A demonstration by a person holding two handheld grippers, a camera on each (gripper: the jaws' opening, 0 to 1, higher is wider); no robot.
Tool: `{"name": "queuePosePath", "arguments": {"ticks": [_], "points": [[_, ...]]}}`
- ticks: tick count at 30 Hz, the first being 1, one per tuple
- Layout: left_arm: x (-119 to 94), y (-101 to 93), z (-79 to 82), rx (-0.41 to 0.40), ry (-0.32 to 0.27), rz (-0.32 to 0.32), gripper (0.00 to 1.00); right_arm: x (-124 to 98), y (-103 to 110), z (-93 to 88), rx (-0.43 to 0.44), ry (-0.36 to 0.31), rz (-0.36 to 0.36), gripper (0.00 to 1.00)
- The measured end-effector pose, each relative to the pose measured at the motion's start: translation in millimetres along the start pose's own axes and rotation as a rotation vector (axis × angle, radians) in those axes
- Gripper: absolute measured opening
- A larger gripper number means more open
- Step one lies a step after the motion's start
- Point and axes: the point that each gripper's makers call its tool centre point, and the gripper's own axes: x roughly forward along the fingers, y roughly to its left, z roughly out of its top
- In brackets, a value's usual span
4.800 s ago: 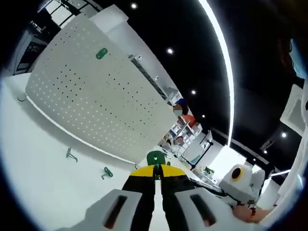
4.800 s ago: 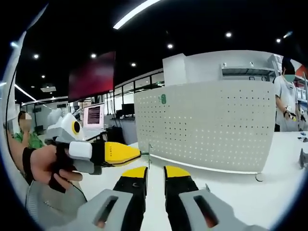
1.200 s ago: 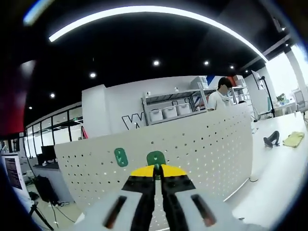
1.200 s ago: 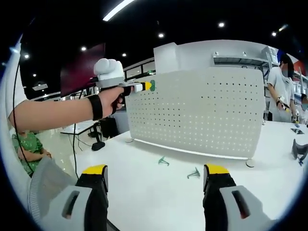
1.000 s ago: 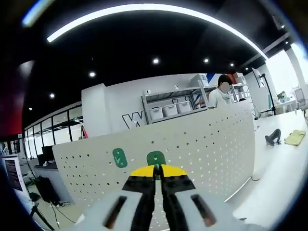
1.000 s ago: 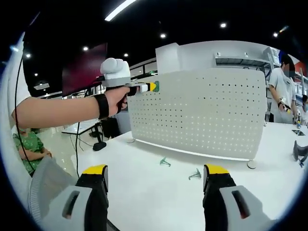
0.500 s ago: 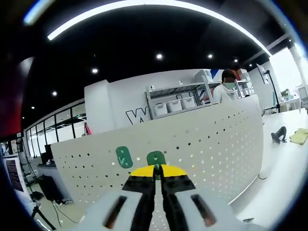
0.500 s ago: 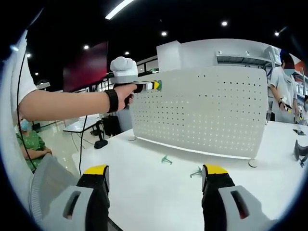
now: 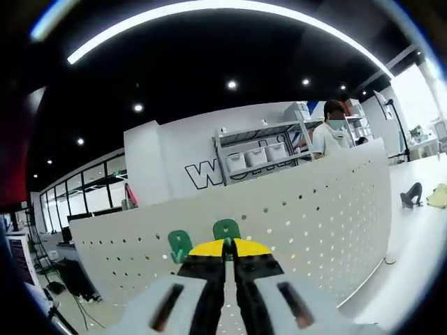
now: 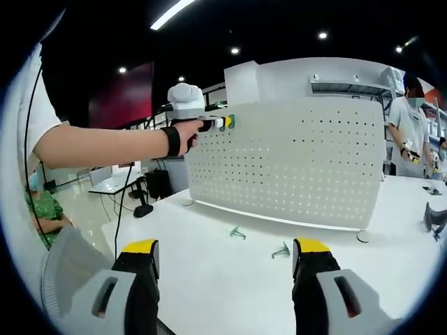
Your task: Insert the hook assembly into the mounting plate slot until the hook locks in place.
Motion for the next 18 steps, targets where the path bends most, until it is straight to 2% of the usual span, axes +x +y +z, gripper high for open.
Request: {"name": "queuePosePath", "arguments": {"ticks": [3,18], "points": [[4.8,4.9,-1.9,0.004,0.013,0.013,0.03,-0.4,-0.5,-0.1,0.007,-0.002,-0.001,0.80],[16.7,2.2,-2.6,0.028,0.020,0.001,0.03,-2.0,-3.7,-2.2,0.015,0.004,-0.009,0.79]]}}
